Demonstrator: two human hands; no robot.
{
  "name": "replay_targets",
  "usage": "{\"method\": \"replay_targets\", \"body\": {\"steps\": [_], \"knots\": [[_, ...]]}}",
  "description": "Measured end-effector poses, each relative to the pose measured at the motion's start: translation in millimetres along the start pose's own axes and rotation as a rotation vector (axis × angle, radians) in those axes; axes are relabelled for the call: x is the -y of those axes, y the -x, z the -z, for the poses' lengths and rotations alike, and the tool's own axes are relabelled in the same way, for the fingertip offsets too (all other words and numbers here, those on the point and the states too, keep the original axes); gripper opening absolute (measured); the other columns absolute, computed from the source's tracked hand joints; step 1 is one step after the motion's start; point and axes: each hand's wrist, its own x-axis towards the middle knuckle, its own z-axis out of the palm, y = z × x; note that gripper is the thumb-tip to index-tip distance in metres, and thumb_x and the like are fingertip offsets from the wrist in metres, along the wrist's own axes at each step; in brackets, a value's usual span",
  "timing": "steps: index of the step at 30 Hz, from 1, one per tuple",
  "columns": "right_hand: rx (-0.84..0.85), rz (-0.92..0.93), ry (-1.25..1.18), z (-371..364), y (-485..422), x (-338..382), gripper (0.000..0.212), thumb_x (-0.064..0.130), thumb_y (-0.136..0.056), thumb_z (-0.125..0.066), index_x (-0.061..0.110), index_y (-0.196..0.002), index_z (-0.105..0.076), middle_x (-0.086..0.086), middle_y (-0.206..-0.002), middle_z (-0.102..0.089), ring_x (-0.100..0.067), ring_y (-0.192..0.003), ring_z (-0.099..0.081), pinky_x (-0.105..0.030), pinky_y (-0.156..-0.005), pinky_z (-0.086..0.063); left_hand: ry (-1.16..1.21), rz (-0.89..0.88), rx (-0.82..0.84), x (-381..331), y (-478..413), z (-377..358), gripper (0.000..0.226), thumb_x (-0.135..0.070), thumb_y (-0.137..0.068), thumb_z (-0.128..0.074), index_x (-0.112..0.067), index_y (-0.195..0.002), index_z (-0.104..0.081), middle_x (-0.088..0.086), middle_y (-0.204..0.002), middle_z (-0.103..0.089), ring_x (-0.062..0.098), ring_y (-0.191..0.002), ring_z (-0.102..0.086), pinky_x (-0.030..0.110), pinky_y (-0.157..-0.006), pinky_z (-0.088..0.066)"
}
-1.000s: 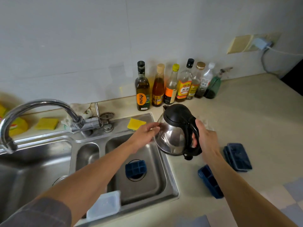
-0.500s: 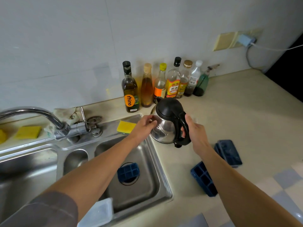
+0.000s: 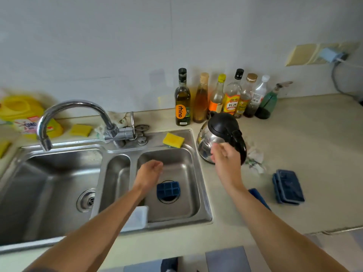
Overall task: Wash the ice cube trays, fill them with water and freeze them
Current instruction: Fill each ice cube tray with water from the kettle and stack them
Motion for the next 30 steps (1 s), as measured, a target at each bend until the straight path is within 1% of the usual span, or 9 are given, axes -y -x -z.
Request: {"method": "replay_targets", "body": {"steps": [4, 6, 8, 11, 14, 17, 20, 24, 30], "knots": [[0.339, -0.161, 0.105, -42, 30, -17, 0.023, 0.027, -0.097, -0.060, 0.006, -0.088, -0.067, -0.003, -0.078, -0.068, -0.013, -0.073, -0.064, -0.035, -0.075, -0.053, -0.028, 0.134, -0.181, 48, 33, 36, 0.022, -0.021, -0.100, -0.055, -0.006, -0.094, -0.070, 0.017, -0.084, -0.072, 0.029, -0.080, -0.069, 0.045, -0.080, -0.058], [0.488, -0.223, 0.168, -63, 53, -29, 0.025, 0.028, -0.097, -0.059, 0.005, -0.092, -0.068, -0.003, -0.080, -0.069, -0.012, -0.069, -0.064, -0.041, -0.077, -0.057, -0.108, 0.177, -0.255, 69, 50, 50, 0.027, -0.021, -0.098, -0.054, -0.004, -0.085, -0.069, 0.017, -0.081, -0.072, 0.034, -0.081, -0.069, 0.038, -0.071, -0.054], [0.622, -0.252, 0.242, -82, 76, -44, 0.022, 0.027, -0.098, -0.058, 0.007, -0.092, -0.067, -0.001, -0.083, -0.070, -0.011, -0.067, -0.065, -0.043, -0.081, -0.058, -0.175, 0.208, -0.276, 85, 64, 59, 0.023, -0.022, -0.098, -0.056, -0.007, -0.091, -0.072, 0.011, -0.084, -0.072, 0.031, -0.082, -0.067, 0.034, -0.069, -0.048], [0.761, -0.270, 0.358, -105, 102, -67, 0.019, 0.031, -0.099, -0.056, 0.017, -0.096, -0.067, -0.001, -0.089, -0.073, -0.017, -0.078, -0.071, -0.043, -0.085, -0.059, -0.227, 0.269, -0.239, 107, 79, 67, 0.024, -0.024, -0.100, -0.056, -0.009, -0.111, -0.071, 0.009, -0.094, -0.071, 0.026, -0.085, -0.065, 0.031, -0.075, -0.050], [0.809, -0.318, 0.344, -122, 112, -81, 0.015, 0.031, -0.100, -0.056, 0.021, -0.098, -0.067, -0.001, -0.092, -0.071, -0.013, -0.078, -0.069, -0.038, -0.083, -0.058, -0.261, 0.311, -0.198, 122, 89, 71, 0.024, -0.028, -0.099, -0.056, -0.010, -0.109, -0.068, 0.010, -0.098, -0.070, 0.030, -0.093, -0.065, 0.030, -0.076, -0.046], [0.836, -0.344, 0.352, -135, 116, -89, 0.013, 0.030, -0.103, -0.056, 0.025, -0.092, -0.063, 0.002, -0.090, -0.068, -0.011, -0.077, -0.067, -0.037, -0.082, -0.059, -0.277, 0.346, -0.142, 131, 95, 73, 0.023, -0.027, -0.099, -0.054, -0.005, -0.100, -0.063, 0.006, -0.087, -0.061, 0.028, -0.087, -0.059, 0.035, -0.076, -0.047], [0.860, -0.353, 0.405, -146, 116, -98, 0.016, 0.031, -0.104, -0.055, 0.022, -0.095, -0.064, 0.001, -0.086, -0.066, -0.013, -0.075, -0.066, -0.038, -0.083, -0.059, -0.269, 0.368, -0.110, 136, 94, 72, 0.032, -0.024, -0.098, -0.053, -0.002, -0.119, -0.064, 0.014, -0.113, -0.068, 0.033, -0.108, -0.063, 0.035, -0.089, -0.050], [0.910, -0.356, 0.482, -158, 118, -103, 0.014, 0.033, -0.105, -0.054, 0.022, -0.102, -0.063, -0.003, -0.082, -0.067, -0.013, -0.070, -0.062, -0.028, -0.066, -0.053, -0.260, 0.369, -0.104, 138, 92, 72, 0.039, -0.021, -0.099, -0.051, -0.010, -0.135, -0.061, 0.011, -0.131, -0.064, 0.029, -0.118, -0.059, 0.032, -0.094, -0.046], [0.856, -0.400, 0.467, -167, 116, -101, 0.020, 0.031, -0.105, -0.054, 0.015, -0.110, -0.066, -0.004, -0.083, -0.066, -0.013, -0.068, -0.061, -0.026, -0.062, -0.050, -0.268, 0.345, -0.171, 139, 86, 77, 0.031, -0.024, -0.100, -0.049, -0.015, -0.125, -0.065, 0.007, -0.116, -0.070, 0.026, -0.102, -0.063, 0.030, -0.084, -0.048]]}}
